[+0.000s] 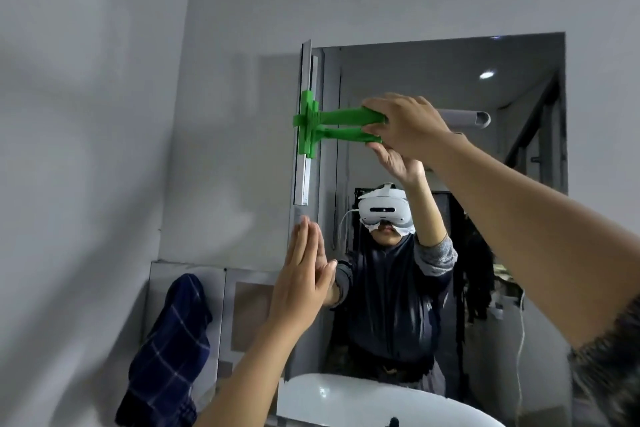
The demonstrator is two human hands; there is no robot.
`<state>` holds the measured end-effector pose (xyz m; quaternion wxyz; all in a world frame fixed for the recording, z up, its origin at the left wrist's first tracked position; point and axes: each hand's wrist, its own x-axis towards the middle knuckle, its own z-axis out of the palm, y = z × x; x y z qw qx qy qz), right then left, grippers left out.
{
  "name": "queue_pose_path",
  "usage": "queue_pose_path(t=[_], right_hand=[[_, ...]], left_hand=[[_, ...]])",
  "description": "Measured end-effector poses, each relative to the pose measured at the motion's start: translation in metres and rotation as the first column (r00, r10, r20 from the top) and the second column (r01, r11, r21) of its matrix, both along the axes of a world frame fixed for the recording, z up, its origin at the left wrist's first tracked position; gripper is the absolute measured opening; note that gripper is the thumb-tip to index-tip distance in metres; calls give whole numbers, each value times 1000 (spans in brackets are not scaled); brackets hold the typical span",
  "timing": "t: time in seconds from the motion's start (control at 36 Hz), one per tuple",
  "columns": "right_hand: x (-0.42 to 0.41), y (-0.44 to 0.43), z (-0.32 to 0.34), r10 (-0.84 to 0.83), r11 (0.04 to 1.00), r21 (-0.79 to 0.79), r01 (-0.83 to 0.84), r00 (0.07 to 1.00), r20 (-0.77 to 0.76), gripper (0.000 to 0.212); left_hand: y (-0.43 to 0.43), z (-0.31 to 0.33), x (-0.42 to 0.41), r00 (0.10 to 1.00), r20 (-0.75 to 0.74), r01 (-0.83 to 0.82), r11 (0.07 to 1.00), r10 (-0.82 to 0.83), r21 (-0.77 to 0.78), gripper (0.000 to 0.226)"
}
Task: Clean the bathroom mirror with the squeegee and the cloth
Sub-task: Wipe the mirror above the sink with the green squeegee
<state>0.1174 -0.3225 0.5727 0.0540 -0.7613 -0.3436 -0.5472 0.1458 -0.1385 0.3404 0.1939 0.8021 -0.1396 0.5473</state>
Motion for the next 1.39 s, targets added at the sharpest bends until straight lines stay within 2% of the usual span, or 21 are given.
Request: queue_pose_path(t=[0.19, 0.33, 0.44, 0.56, 0.64, 0.83, 0.94, 1.0, 1.17, 1.39], right_hand=[[1, 5, 6, -14, 1000, 0, 14, 998, -58, 23], [-7, -2, 13, -30, 999, -25, 29, 998, -53, 14], [-12, -13, 18, -63, 997, -38, 60, 995, -81, 9], [-16, -30, 17, -87, 996, -25, 85, 991, -102, 9], [-20, -42, 13, -90, 996, -9, 89, 989, -120, 5], [-29, -74, 3, -102, 993, 41, 110, 982, -159, 4], [-33, -93, -5, -118, 988, 83, 133, 979, -163, 13], [-34, -102, -9, -127, 982, 121, 148, 978, -166, 15], [-34, -123, -22, -149, 957, 219, 191, 970, -193, 3], [-37, -152, -37, -144, 907, 353, 231, 956, -255, 5]], left_hand=[[5, -3, 6, 999, 23, 26, 1000, -26, 10, 68], [5, -2, 7, 993, 0, 120, 993, -120, -14, 69], [0, 2, -7, 999, 32, 3, 1000, -4, 26, 69], [-3, 3, -11, 1000, 28, -5, 1000, 5, 23, 65], [-1, 3, -10, 1000, 24, -14, 999, 13, 29, 69], [-3, 3, -11, 1000, 18, 18, 1000, -18, -20, 68], [-2, 3, -11, 1000, 9, 20, 1000, -20, -20, 74], [-3, 3, -11, 999, 16, 30, 999, -30, -24, 69], [-4, 5, -11, 999, 29, 32, 999, -31, -29, 65], [-4, 4, -13, 998, 14, 62, 997, -61, -40, 63]])
